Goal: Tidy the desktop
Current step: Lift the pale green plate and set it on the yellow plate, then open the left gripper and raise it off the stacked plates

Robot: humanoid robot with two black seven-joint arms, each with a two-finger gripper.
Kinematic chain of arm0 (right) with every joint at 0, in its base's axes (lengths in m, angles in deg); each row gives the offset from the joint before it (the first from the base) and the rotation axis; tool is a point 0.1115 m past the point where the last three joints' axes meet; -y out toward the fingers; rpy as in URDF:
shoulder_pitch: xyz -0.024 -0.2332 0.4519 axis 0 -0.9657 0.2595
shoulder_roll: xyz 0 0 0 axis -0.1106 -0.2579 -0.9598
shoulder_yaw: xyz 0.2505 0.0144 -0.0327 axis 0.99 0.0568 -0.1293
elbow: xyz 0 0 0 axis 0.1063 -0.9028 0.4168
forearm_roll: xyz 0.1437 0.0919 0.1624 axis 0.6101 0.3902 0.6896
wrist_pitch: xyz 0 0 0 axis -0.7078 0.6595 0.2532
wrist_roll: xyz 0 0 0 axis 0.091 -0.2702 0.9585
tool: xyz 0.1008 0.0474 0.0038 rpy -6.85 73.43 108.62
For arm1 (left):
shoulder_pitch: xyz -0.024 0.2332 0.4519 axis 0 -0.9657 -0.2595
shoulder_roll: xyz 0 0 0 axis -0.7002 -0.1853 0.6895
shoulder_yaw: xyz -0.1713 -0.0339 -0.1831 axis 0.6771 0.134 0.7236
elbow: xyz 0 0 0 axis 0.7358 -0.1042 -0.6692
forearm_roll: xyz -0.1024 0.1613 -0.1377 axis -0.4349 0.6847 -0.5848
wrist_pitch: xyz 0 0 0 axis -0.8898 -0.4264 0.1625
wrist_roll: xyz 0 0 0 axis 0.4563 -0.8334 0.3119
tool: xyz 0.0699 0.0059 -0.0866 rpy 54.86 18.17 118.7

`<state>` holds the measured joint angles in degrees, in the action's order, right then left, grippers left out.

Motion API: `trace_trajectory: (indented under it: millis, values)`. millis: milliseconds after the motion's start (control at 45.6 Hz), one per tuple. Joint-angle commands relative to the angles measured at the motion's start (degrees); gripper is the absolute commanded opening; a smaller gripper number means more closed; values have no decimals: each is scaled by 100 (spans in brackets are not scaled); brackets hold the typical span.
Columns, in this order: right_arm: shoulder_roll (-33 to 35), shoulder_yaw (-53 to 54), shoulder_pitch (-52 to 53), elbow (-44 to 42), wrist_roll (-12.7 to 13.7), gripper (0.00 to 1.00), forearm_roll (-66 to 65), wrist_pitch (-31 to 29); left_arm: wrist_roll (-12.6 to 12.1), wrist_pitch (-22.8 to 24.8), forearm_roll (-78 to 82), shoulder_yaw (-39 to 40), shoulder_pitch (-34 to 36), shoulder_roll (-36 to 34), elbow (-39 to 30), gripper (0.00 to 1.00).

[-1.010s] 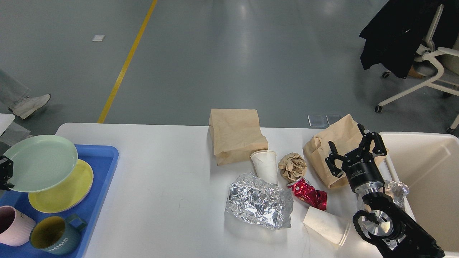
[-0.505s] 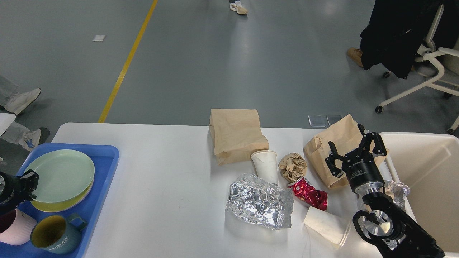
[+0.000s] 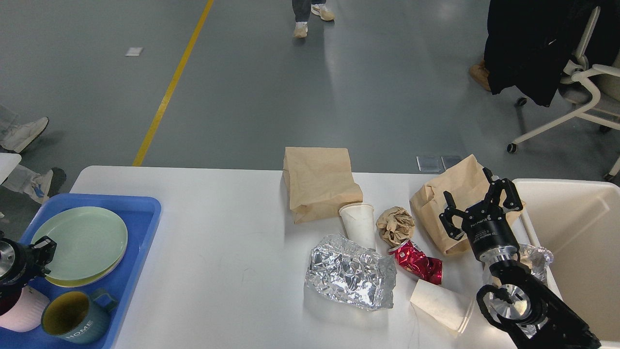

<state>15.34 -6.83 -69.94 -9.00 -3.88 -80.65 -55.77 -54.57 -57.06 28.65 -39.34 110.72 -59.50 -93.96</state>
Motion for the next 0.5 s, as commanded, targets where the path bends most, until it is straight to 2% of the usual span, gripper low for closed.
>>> trace_trajectory:
  millis: [0, 22, 66, 154, 329, 439, 483]
  values:
    - [-6, 0, 0, -1, 0, 100, 1, 0, 0, -218, -1, -1, 5, -21, -1, 39]
    - [2, 0, 0, -1, 0, 100, 1, 0, 9, -280, -1, -1, 5, -21, -1, 48]
    - [2, 0, 0, -1, 0, 100, 1, 0, 9, -385, -1, -1, 14, -21, -10, 58]
    - [-6, 0, 0, -1, 0, 100, 1, 0, 9, -474, -1, -1, 14, -21, -10, 70]
    - [2, 0, 0, -1, 0, 100, 1, 0, 18, -474, -1, 16, 75, -56, -10, 80]
    - [2, 0, 0, -1, 0, 100, 1, 0, 9, -395, 8, 236, 93, -73, -18, 92]
    - [2, 0, 0, -1, 0, 100, 1, 0, 9, -377, 26, 402, 137, -82, -36, 95]
